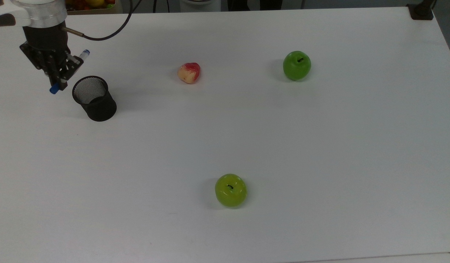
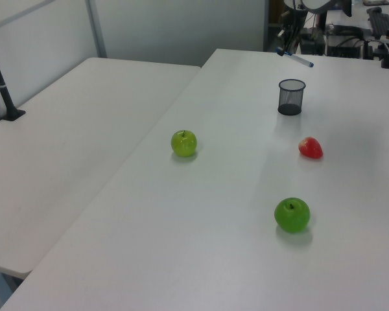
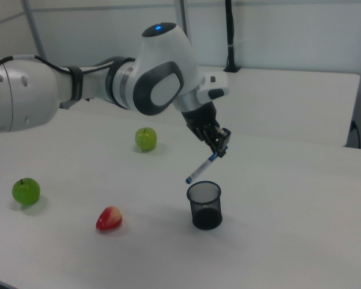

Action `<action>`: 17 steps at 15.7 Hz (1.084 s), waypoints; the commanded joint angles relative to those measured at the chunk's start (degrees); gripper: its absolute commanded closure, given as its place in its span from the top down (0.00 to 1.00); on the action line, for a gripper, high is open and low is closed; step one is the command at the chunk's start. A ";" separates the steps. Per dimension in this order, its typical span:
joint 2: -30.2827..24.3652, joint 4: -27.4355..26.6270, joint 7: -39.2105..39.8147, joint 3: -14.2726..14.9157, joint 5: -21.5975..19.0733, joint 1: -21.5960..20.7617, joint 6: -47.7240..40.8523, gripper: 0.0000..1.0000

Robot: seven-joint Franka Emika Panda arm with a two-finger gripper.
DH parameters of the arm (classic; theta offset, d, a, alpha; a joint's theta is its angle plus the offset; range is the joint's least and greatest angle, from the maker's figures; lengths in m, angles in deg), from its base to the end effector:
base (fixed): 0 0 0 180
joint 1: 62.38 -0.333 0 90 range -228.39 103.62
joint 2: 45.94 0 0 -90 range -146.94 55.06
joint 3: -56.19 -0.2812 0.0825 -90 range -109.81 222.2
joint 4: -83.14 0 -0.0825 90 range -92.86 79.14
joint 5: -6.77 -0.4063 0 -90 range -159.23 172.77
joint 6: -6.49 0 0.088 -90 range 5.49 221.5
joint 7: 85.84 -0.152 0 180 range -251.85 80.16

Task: Place marker
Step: 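Lift the marker and carry it over the black mesh pen cup, then lower the marker upright into the pen cup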

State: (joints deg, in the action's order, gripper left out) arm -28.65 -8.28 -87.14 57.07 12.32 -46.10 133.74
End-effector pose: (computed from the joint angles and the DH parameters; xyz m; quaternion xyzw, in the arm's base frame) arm 0.6724 -0.2136 0.4090 0.9767 -0.1350 0.1531 0.0667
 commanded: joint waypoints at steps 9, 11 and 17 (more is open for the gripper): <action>-0.32 -13.52 0.94 -0.44 -0.10 0.42 26.38 0.03; -0.23 -13.52 0.85 -0.44 -0.10 0.24 26.38 0.04; 0.38 -13.87 0.94 -0.44 -0.01 -0.02 26.21 0.06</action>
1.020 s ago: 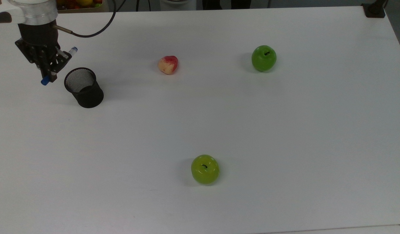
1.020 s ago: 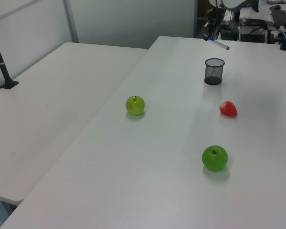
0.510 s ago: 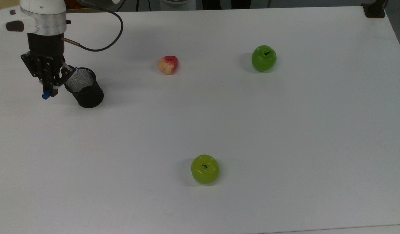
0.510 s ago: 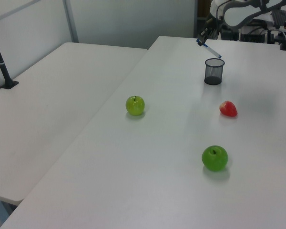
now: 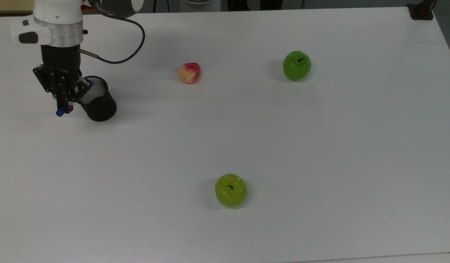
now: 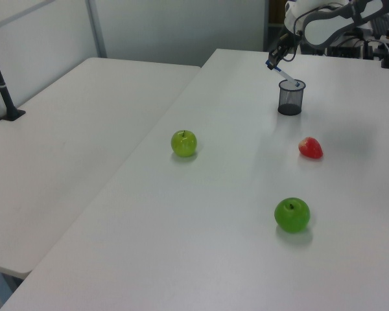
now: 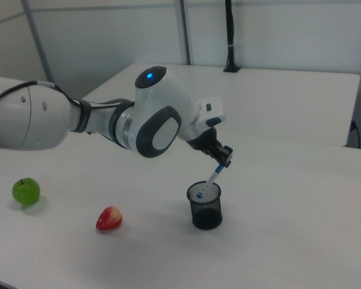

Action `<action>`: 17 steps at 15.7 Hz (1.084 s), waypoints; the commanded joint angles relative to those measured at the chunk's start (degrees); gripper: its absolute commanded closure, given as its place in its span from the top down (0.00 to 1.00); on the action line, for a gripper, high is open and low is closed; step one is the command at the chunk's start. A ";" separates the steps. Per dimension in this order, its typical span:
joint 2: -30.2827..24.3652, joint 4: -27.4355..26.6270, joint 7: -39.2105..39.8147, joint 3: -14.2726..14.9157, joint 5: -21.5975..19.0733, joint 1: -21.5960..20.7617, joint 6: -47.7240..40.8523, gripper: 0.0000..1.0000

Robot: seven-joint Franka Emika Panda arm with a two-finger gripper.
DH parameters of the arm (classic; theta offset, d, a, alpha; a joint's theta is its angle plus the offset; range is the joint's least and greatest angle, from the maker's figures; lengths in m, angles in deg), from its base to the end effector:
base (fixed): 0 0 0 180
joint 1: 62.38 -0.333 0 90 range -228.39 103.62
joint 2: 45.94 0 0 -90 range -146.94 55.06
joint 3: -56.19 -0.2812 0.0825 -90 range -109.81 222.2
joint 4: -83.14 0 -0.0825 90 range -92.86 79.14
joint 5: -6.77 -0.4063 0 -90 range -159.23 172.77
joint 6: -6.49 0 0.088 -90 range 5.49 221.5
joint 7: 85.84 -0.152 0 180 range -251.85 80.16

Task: Place marker
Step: 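Lower the marker upright into the pen cup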

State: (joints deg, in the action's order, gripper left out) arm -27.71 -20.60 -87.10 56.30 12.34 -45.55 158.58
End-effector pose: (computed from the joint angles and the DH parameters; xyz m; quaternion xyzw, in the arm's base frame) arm 0.6766 -0.2053 0.3418 0.9580 -0.1173 0.2525 0.0685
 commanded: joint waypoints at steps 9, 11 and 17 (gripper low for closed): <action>-0.64 -1.90 0.64 0.16 -0.03 -0.83 0.75 1.00; -0.64 -1.90 0.64 0.16 -0.03 -1.54 0.75 1.00; -0.56 -1.81 0.64 0.16 -0.03 -1.63 0.75 1.00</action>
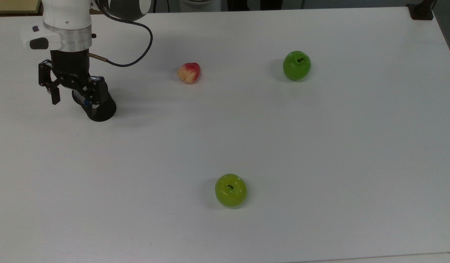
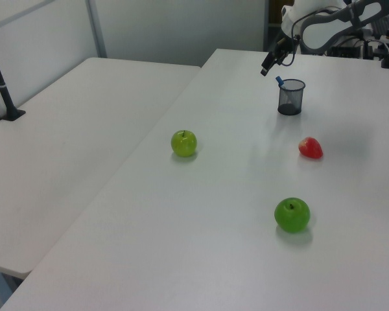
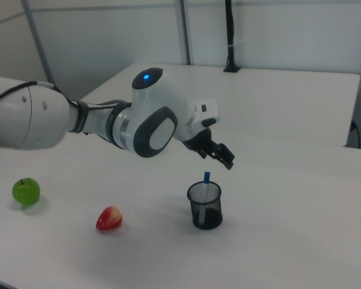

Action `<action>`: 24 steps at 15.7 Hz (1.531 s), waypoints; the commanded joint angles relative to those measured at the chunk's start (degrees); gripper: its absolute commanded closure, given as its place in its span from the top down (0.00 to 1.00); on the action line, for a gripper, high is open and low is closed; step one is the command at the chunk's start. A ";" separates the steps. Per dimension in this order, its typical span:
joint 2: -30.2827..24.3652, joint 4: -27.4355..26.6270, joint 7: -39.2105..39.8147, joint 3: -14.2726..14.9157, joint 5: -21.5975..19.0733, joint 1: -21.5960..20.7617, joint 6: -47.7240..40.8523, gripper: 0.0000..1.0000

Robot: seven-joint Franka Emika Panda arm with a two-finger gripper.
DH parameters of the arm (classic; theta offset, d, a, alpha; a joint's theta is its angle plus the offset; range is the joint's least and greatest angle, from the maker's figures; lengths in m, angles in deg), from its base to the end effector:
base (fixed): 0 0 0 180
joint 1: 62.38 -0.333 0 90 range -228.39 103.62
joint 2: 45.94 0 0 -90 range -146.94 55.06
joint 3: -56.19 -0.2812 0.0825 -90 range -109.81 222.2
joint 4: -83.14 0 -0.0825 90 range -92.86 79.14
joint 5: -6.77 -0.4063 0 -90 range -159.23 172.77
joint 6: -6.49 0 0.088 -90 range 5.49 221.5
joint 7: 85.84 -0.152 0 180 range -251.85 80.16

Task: Place marker

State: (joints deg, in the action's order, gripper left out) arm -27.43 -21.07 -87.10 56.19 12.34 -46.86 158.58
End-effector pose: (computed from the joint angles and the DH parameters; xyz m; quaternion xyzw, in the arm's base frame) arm 0.6796 -0.1881 0.3339 0.9611 -0.1056 0.2472 0.0641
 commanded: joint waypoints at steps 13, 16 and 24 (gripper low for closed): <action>-6.46 7.70 0.64 0.35 0.14 -7.16 -29.27 1.00; -10.32 10.34 0.64 0.44 0.23 -11.99 -42.37 1.00; -18.24 10.43 0.46 1.41 -0.03 -20.44 -59.54 1.00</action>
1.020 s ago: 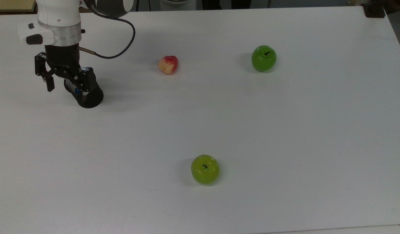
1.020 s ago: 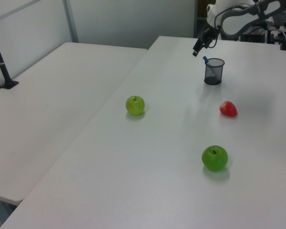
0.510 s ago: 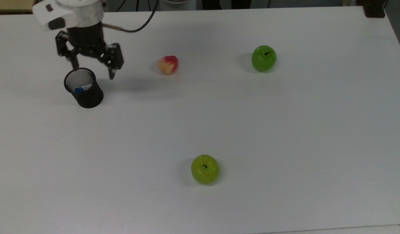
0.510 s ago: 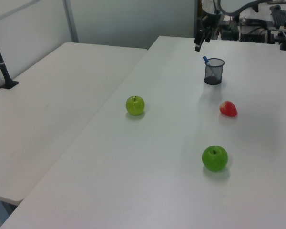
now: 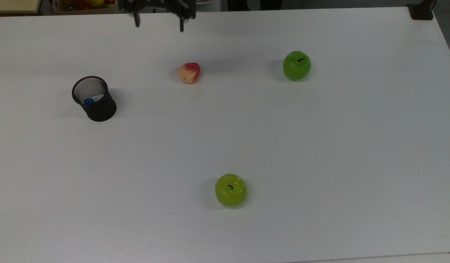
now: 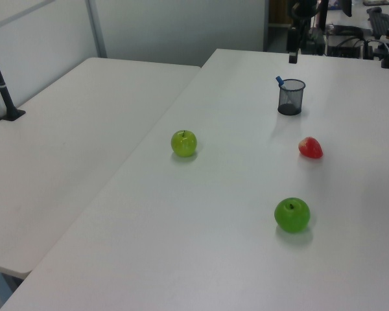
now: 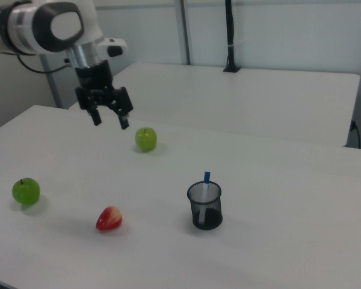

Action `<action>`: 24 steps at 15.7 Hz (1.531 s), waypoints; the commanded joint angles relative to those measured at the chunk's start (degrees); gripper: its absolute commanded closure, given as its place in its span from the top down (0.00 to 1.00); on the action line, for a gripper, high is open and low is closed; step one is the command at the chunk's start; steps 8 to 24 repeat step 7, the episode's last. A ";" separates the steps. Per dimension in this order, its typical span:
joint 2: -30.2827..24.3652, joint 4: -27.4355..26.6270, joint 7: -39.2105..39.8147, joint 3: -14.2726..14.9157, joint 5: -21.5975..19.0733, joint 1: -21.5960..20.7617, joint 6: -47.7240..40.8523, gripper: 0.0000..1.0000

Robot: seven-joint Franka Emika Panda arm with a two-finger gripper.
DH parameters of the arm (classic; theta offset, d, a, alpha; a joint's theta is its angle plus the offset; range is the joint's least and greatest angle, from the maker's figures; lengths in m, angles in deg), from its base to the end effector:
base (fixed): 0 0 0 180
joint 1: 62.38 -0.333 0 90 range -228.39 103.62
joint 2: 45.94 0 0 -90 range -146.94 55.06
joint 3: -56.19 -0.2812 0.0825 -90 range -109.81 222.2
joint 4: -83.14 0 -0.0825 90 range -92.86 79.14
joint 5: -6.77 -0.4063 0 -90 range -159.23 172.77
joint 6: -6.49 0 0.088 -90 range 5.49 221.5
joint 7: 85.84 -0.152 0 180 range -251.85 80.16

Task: Place marker

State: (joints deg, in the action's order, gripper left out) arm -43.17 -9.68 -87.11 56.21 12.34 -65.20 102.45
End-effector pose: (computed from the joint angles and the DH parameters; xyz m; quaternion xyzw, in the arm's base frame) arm 0.5974 0.0154 0.5017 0.9987 0.0182 0.0049 0.0482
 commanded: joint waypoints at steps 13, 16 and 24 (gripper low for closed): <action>-2.50 -0.60 0.30 1.31 -0.65 -1.58 -3.50 1.00; -2.50 -0.60 0.30 1.31 -0.65 -1.58 -3.50 1.00; -2.50 -0.60 0.30 1.31 -0.65 -1.58 -3.50 1.00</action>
